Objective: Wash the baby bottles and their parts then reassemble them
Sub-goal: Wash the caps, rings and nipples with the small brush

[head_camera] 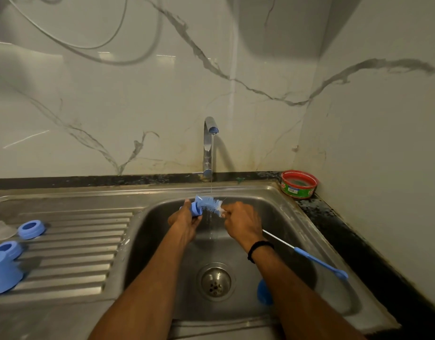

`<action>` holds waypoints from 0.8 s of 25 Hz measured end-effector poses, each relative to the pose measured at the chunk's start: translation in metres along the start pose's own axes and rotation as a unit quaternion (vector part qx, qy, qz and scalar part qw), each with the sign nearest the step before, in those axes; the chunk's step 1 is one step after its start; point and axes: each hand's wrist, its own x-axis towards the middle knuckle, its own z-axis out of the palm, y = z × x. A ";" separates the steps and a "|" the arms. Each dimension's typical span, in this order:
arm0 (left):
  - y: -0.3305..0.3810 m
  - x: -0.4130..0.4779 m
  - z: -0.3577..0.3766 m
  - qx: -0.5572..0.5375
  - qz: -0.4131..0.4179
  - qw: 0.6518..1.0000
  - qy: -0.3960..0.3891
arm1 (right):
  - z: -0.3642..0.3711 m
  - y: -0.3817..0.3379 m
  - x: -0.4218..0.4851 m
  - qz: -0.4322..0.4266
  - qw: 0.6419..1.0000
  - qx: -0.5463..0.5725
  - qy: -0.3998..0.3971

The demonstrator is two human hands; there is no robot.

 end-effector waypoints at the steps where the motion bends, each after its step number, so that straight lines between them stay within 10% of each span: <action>1: 0.001 0.000 -0.001 -0.001 0.000 1.000 0.009 | 0.001 0.000 0.001 0.002 1.000 -0.007 0.005; 20: 0.000 -0.027 0.018 0.059 0.016 0.981 -0.181 | 0.008 0.000 0.006 0.042 0.998 0.017 0.035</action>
